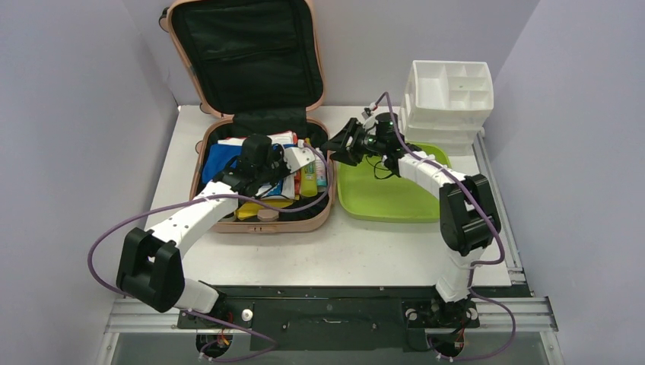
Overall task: Open, take out, and arrange the luggage
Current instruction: Pick up the clothes from the luggage.
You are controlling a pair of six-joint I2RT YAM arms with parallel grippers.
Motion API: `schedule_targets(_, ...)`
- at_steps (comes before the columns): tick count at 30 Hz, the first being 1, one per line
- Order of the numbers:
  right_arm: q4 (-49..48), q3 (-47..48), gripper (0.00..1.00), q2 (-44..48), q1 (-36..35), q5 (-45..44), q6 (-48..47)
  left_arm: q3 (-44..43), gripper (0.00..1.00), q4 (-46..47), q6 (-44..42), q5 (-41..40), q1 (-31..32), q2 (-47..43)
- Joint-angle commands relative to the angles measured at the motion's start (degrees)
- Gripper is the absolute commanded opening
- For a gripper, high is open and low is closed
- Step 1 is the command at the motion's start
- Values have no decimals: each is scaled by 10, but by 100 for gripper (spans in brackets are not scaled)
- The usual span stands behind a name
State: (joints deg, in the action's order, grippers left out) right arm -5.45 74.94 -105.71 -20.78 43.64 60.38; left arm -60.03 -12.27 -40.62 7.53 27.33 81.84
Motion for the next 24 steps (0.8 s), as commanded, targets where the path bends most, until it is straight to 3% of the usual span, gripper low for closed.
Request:
schedule_targets(1, -46, 35, 53, -12, -28, -11, 62, -30, 0, 40, 39, 17, -12, -25)
schedule_targets(7, -187, 4, 61, -44, -57, 12, 195, -32, 0, 48, 57, 23, -14, -22)
schedule_targets(12, -367, -32, 80, -65, -76, 10, 323, -30, 0, 58, 65, 22, -14, -22)
schedule_targets(17, -410, -55, 82, -78, -103, 0, 359, -27, 0, 62, 69, 24, -14, -22)
schedule_targets(24, -373, -78, 83, -78, -125, -9, 350, -26, 0, 65, 71, 22, -15, -23)
